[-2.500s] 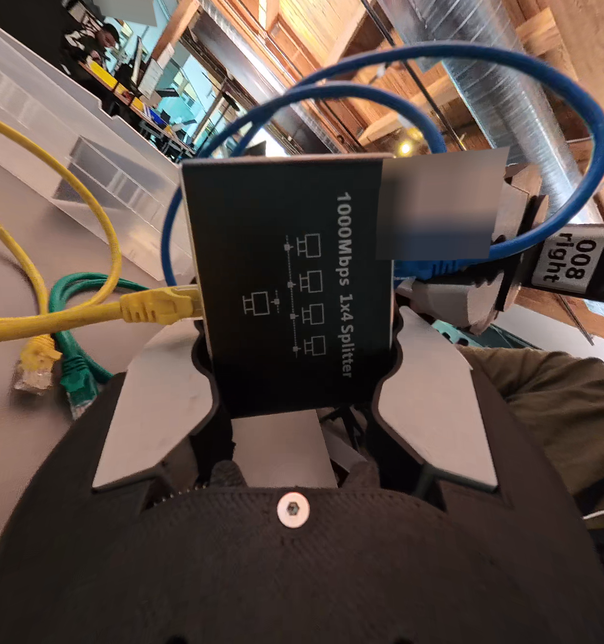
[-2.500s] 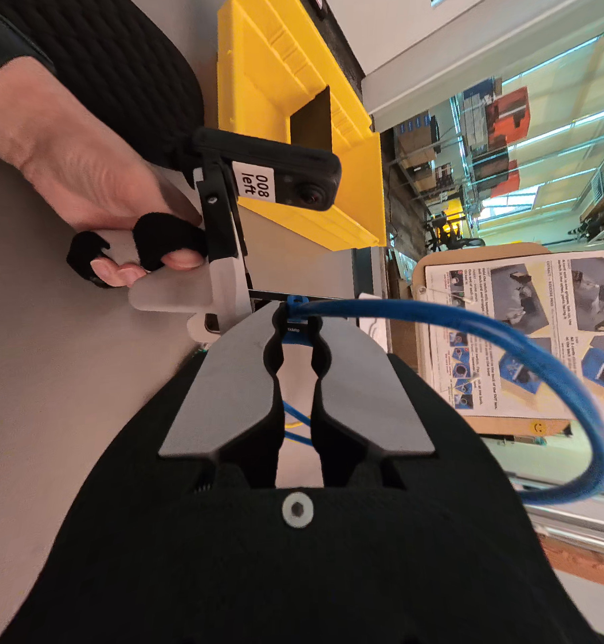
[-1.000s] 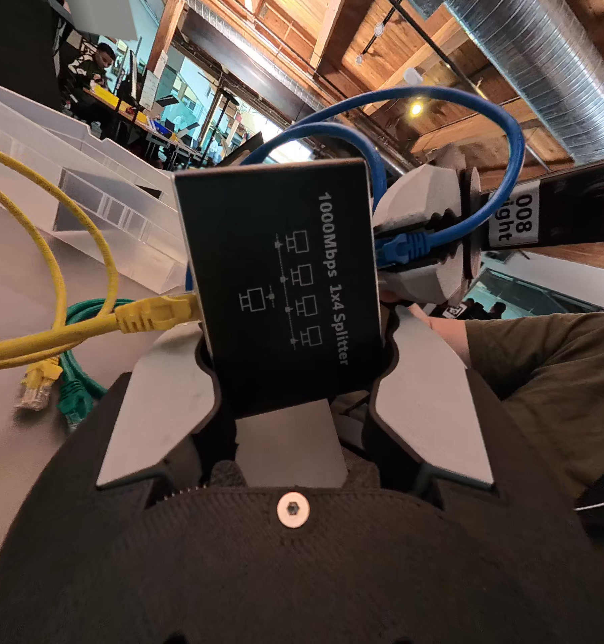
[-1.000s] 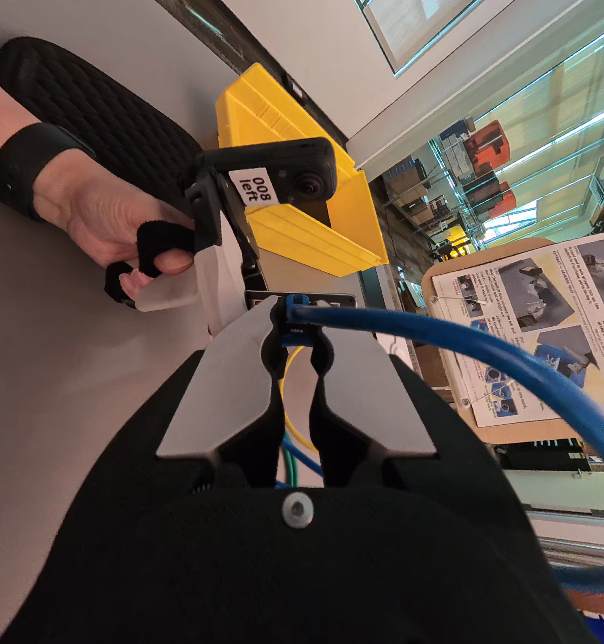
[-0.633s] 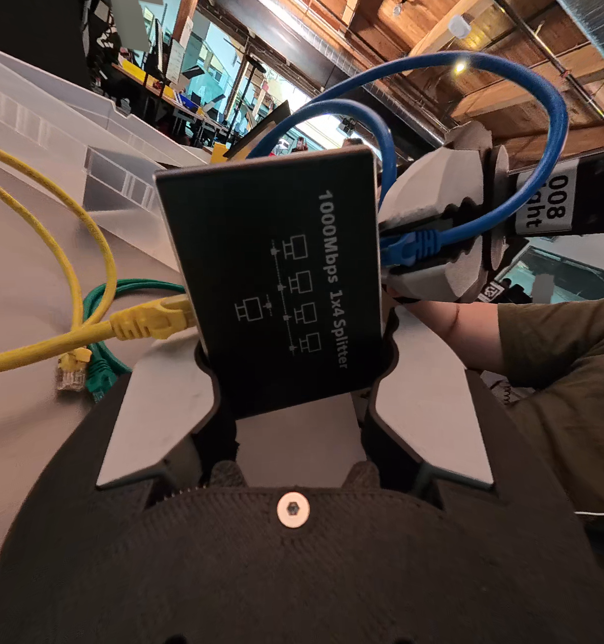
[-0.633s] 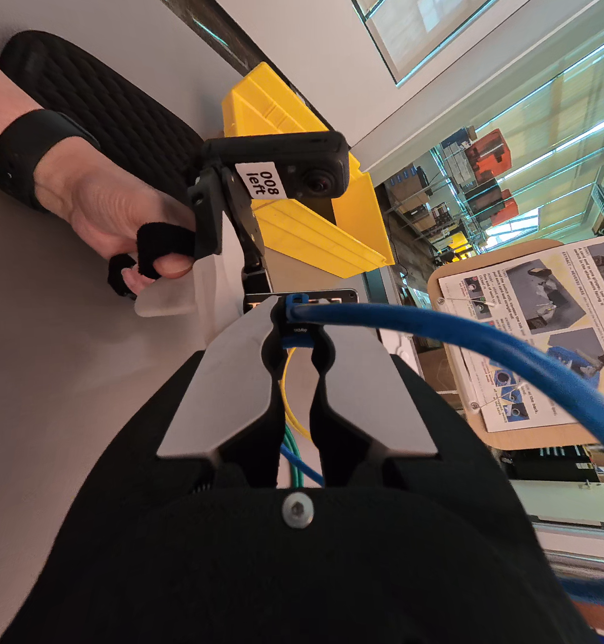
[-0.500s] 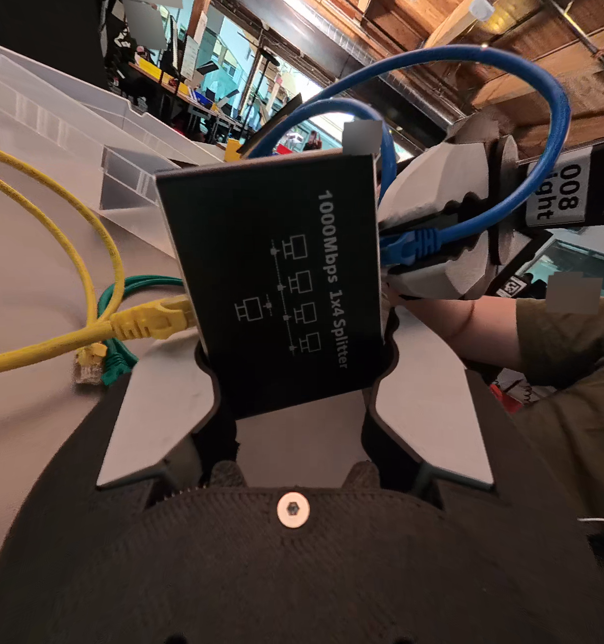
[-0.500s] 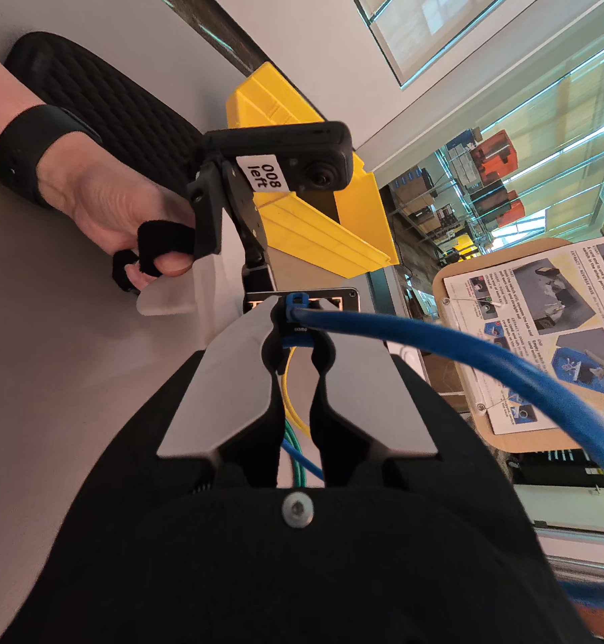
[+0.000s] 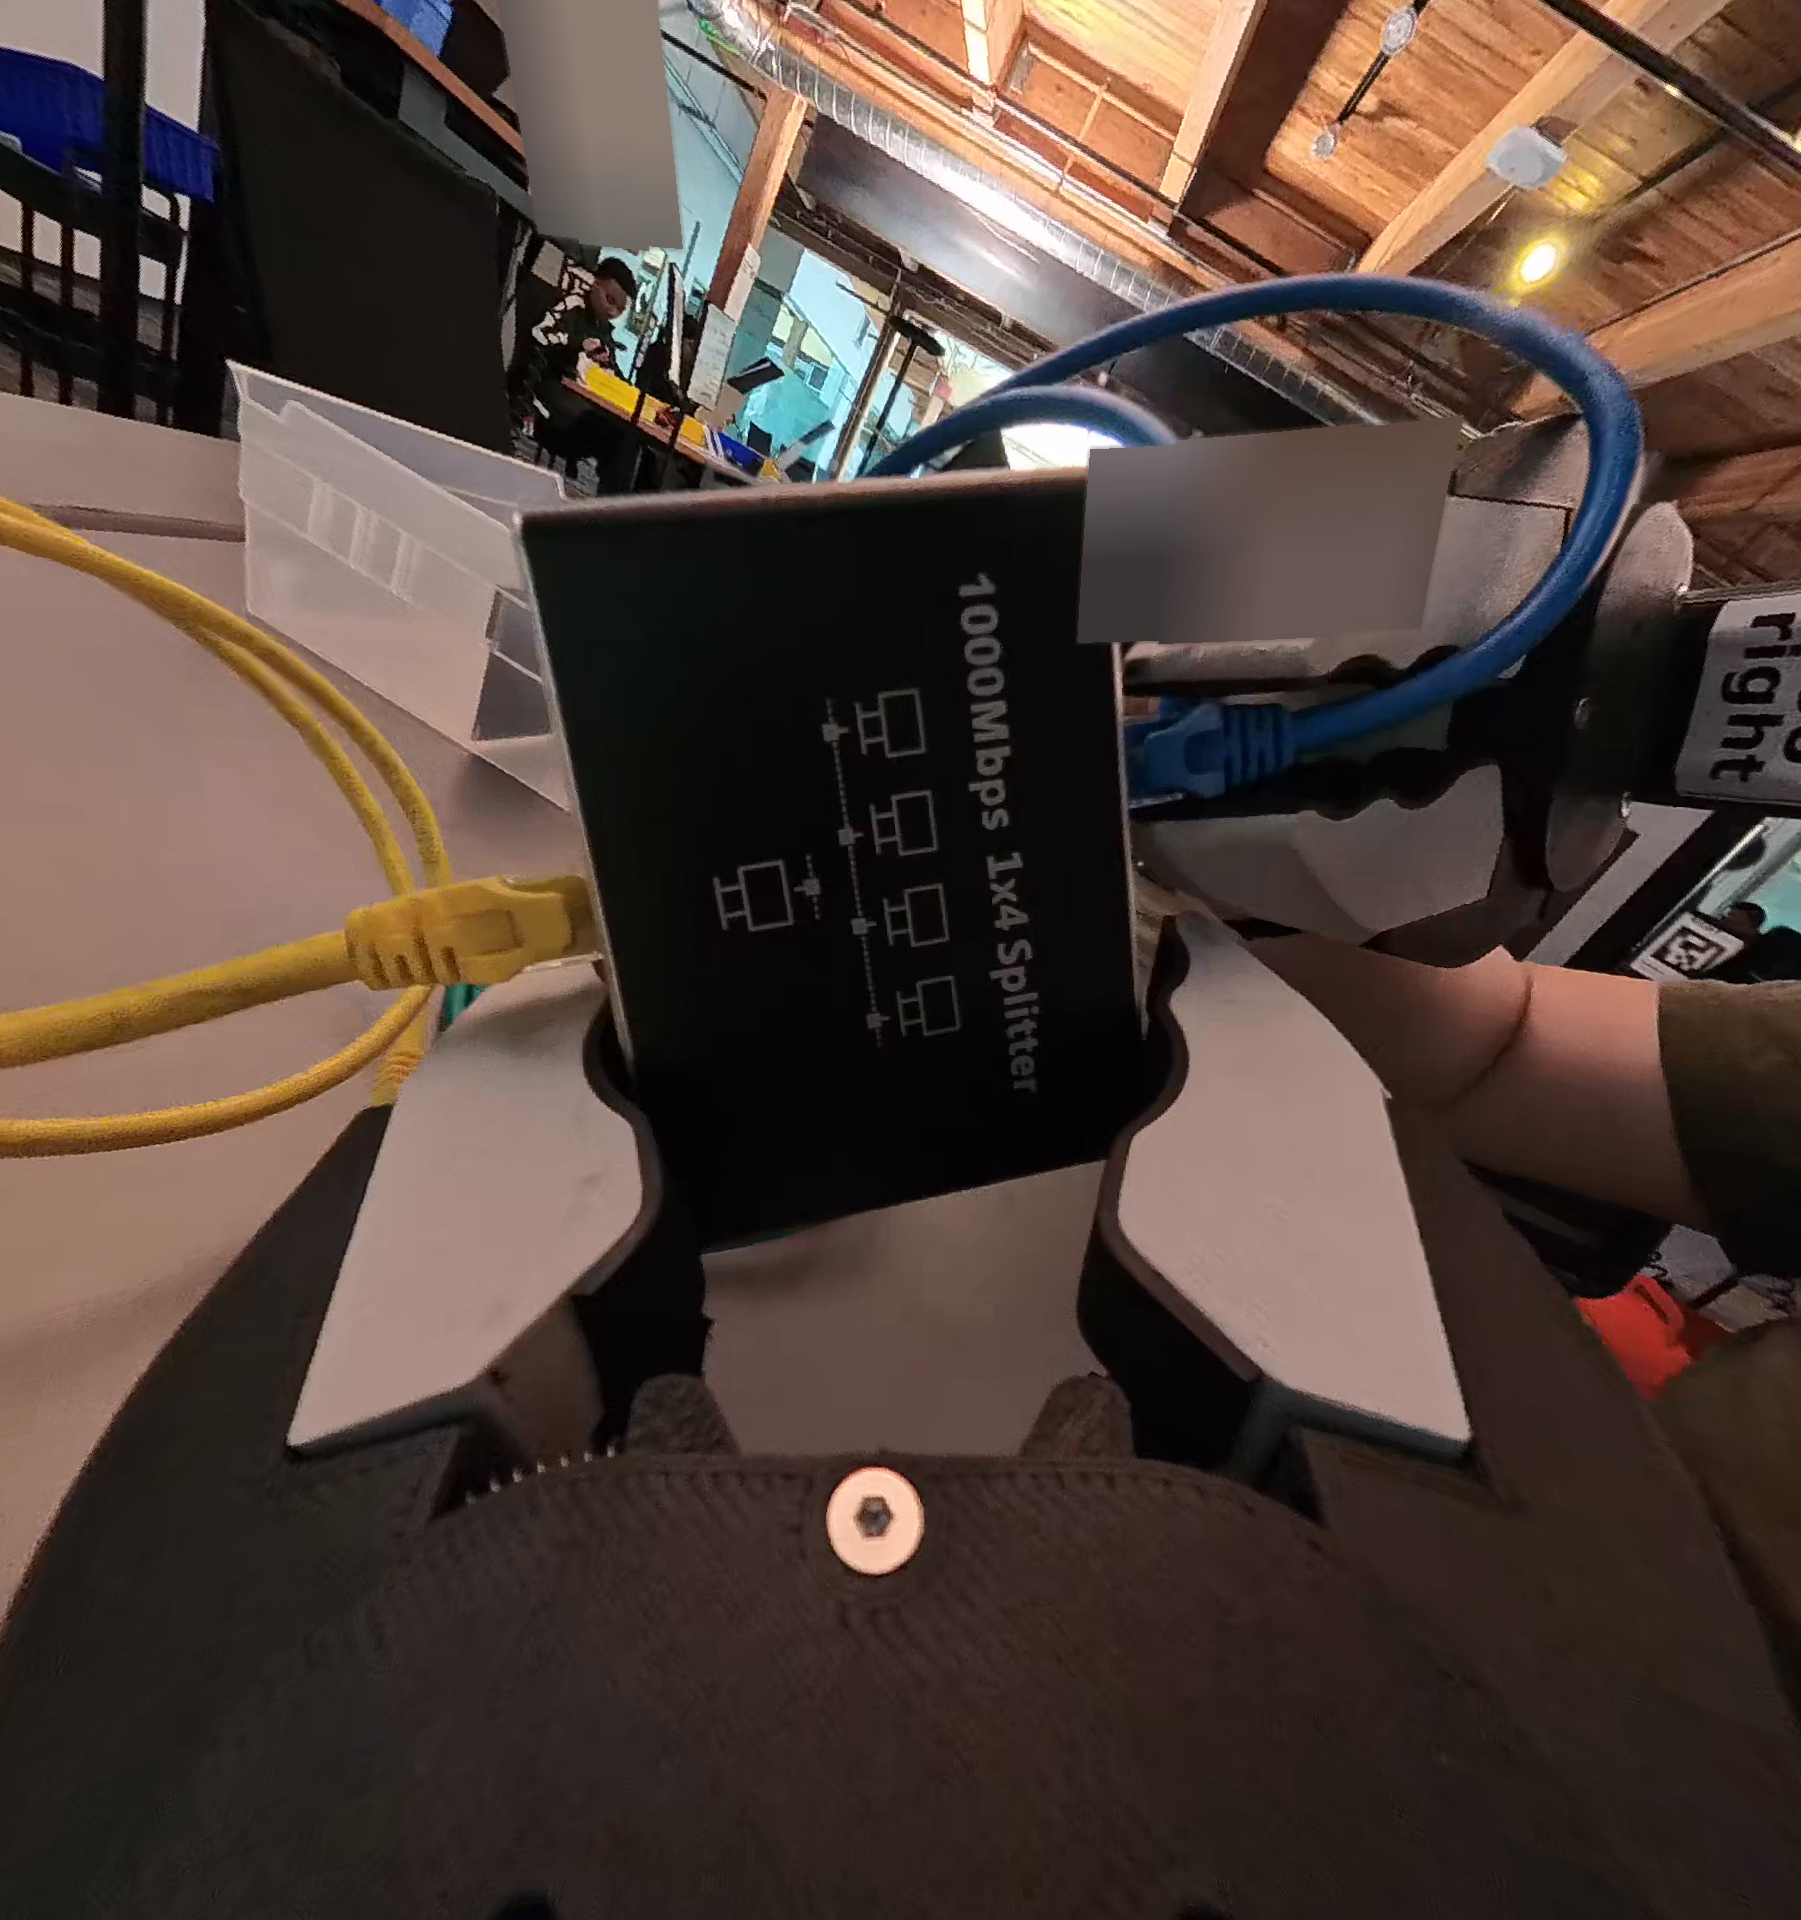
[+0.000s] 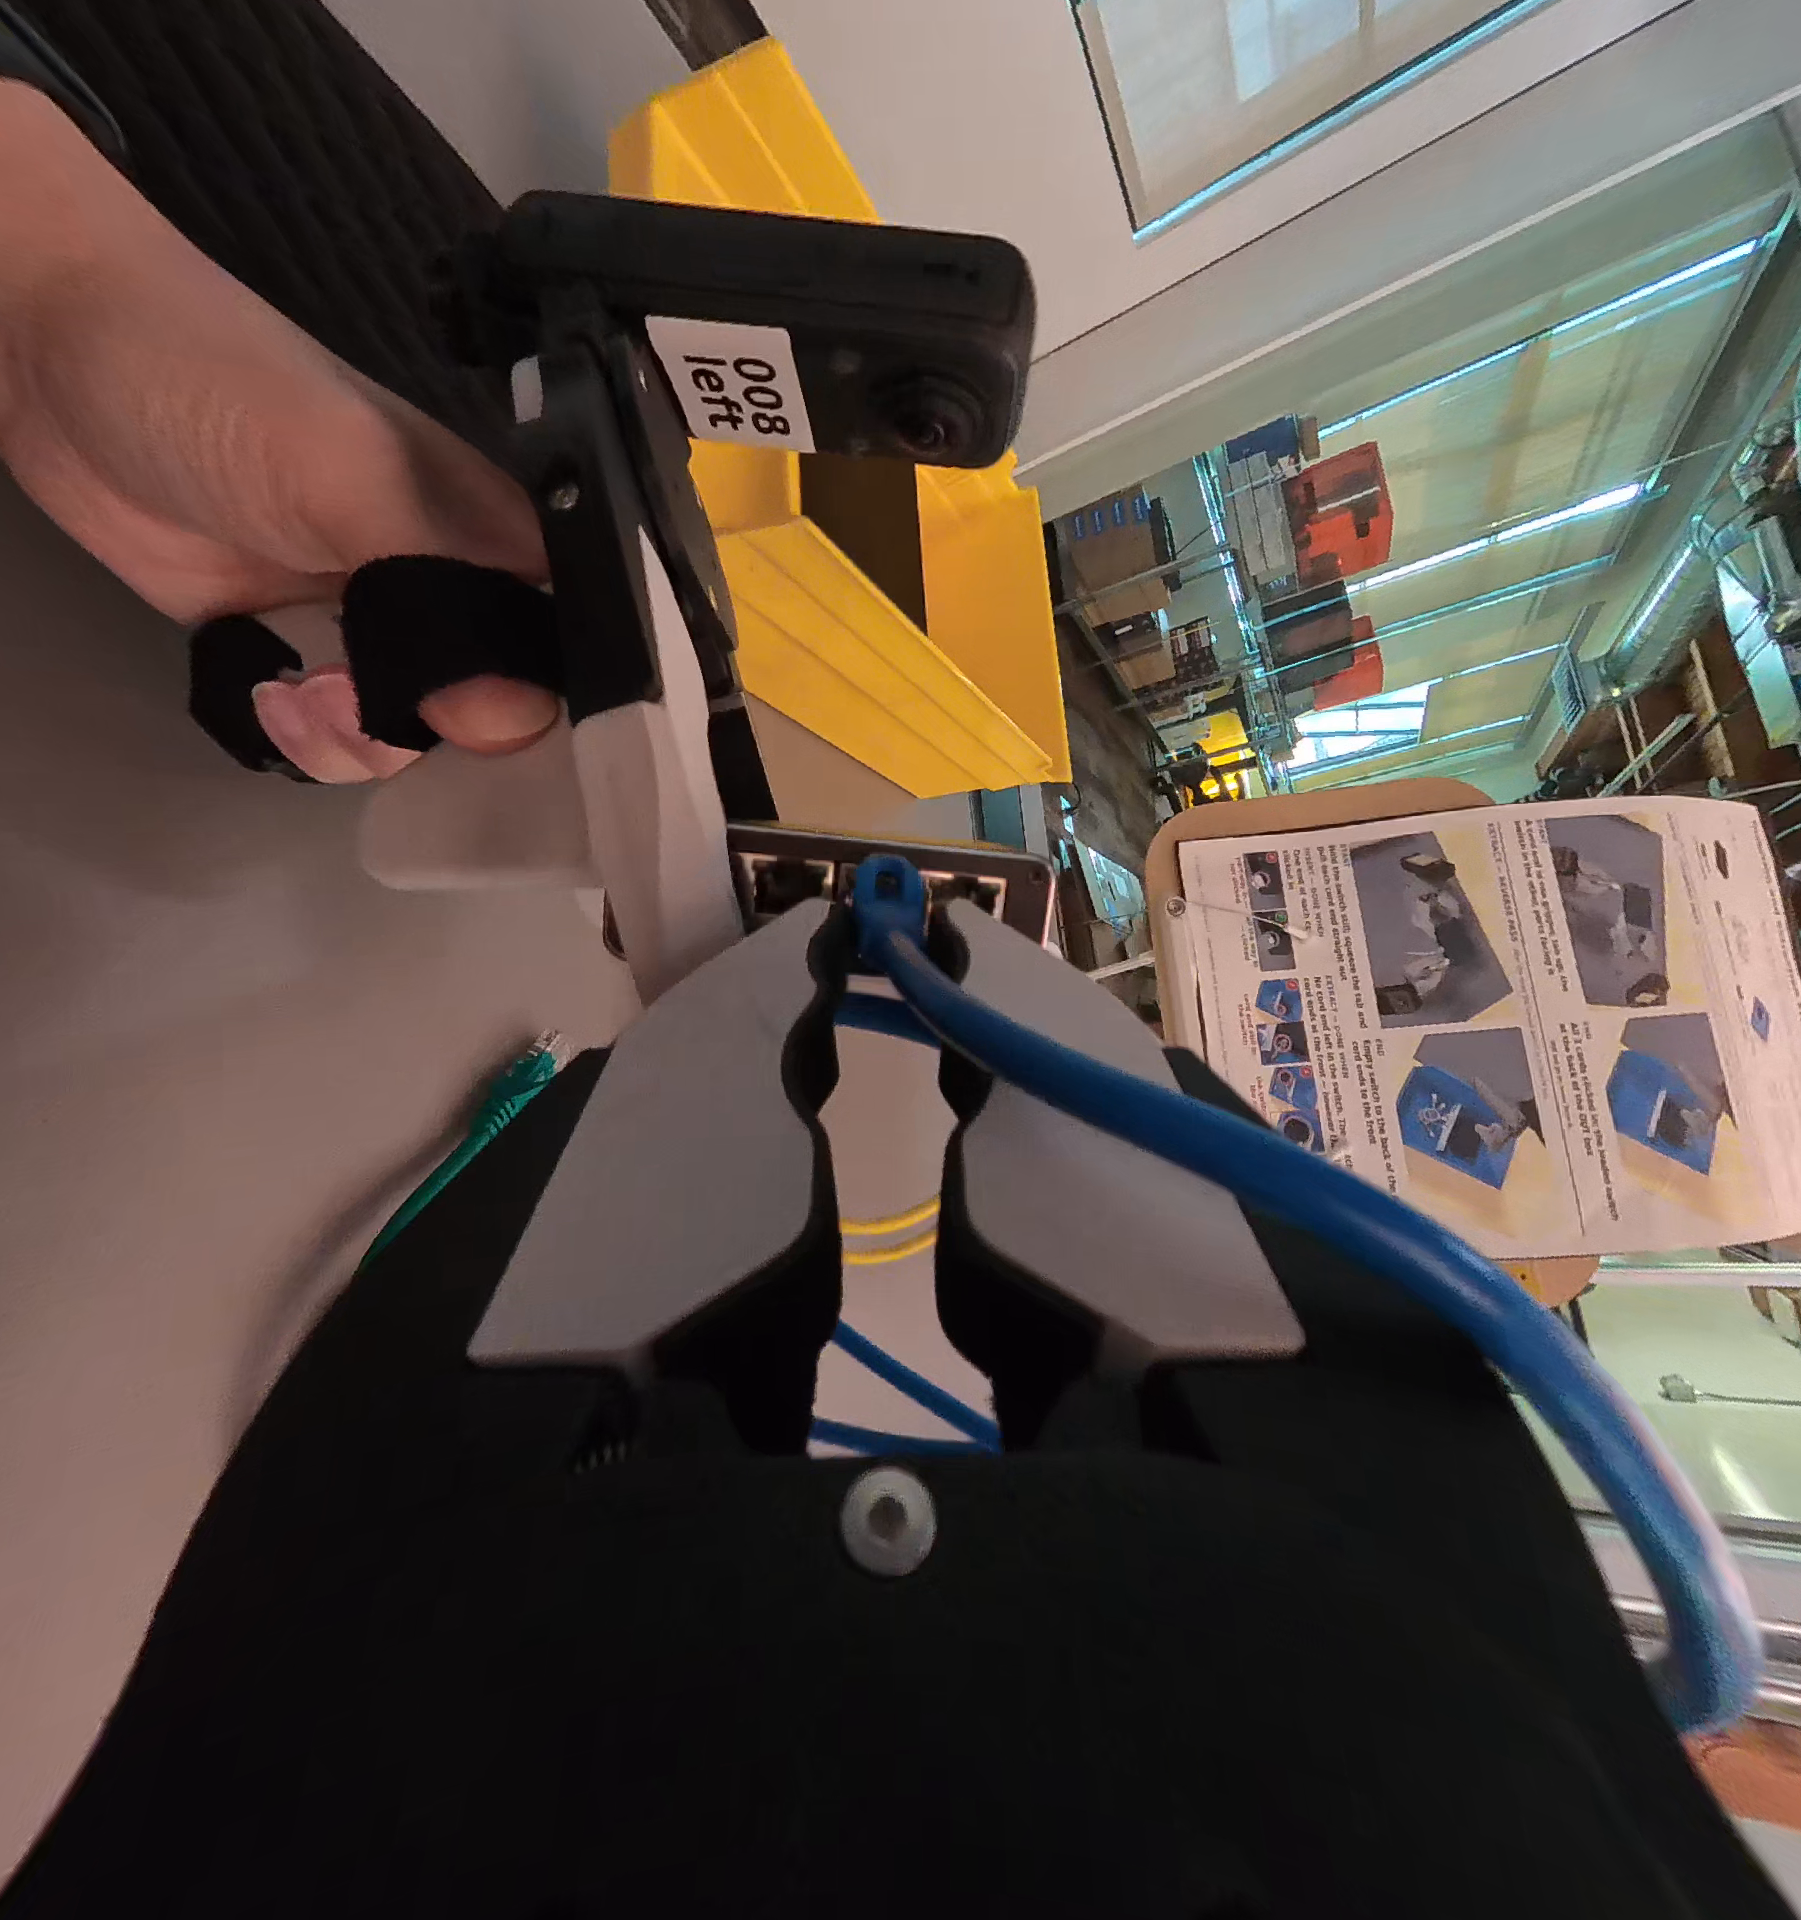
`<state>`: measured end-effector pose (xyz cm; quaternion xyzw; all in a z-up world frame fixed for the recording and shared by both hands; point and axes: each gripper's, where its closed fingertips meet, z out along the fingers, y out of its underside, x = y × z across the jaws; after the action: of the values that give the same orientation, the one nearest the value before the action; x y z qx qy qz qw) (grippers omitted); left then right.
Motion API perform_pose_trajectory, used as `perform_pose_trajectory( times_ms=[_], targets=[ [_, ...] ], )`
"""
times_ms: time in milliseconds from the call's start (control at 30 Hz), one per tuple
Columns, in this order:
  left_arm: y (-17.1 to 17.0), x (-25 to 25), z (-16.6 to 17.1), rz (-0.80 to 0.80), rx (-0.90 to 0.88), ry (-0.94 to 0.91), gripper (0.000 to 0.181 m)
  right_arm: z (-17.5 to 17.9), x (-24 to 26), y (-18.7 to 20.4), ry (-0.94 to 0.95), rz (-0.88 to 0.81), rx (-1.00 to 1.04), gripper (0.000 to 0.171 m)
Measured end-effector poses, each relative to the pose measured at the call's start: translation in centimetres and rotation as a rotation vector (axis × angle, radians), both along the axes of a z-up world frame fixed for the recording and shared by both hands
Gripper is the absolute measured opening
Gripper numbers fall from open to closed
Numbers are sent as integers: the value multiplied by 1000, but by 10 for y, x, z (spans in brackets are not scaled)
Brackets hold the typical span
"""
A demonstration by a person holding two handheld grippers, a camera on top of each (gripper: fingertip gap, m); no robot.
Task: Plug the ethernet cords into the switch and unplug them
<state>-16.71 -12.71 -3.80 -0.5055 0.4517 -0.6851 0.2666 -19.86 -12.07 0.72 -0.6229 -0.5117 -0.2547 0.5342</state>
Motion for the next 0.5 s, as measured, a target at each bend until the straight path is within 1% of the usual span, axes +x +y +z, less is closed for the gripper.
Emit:
perform_pose_trajectory(
  times_ms=[100,200,300,367,433,500],
  targets=[
    [1,-1,1,7,4,-5,94,1,0,-2,27,-4,-15,13],
    [0,0,-1,22,41,7,93,-1,1,-4,15,-12,-26,13],
    [-1,0,-4,40,98,26,94,-4,2,-7,24,-27,-82,13],
    [-4,-2,-1,36,125,11,95,0,-1,-10,26,-23,-68,13],
    [-5,-2,-4,55,193,30,93,-2,-4,-12,9,-27,-67,13],
    [-5,-2,-9,68,220,56,93,-5,-3,-13,1,-40,-76,13]
  ],
)
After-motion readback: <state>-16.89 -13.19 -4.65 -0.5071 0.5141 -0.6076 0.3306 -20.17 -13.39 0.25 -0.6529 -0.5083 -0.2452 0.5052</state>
